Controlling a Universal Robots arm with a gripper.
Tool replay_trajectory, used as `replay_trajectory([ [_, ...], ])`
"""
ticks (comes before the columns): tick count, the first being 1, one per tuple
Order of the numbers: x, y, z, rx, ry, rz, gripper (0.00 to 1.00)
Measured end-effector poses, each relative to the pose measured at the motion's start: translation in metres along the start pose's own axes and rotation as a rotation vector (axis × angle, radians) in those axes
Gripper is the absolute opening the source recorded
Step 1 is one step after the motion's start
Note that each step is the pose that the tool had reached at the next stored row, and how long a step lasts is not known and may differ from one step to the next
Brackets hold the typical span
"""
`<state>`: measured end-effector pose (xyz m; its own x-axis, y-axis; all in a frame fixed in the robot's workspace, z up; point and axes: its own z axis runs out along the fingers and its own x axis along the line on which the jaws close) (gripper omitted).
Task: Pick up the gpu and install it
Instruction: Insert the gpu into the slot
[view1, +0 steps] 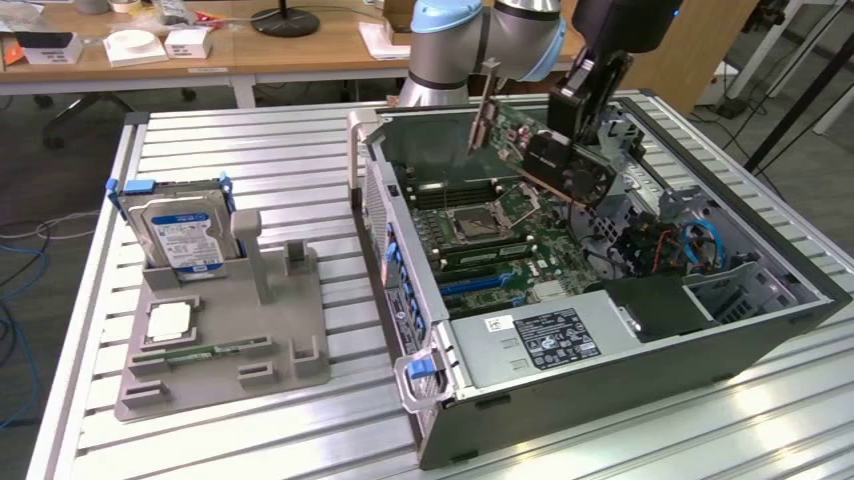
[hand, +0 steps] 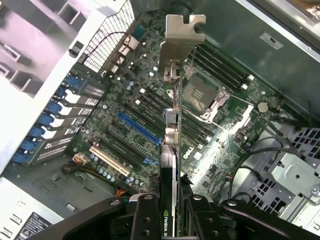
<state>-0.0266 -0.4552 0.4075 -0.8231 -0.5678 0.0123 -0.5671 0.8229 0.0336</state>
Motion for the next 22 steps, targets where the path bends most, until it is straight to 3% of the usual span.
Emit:
replay_trajectory([
  [22, 0.0006, 0.0004, 0.0, 0.0028, 0.0062, -0.175, 0.26],
])
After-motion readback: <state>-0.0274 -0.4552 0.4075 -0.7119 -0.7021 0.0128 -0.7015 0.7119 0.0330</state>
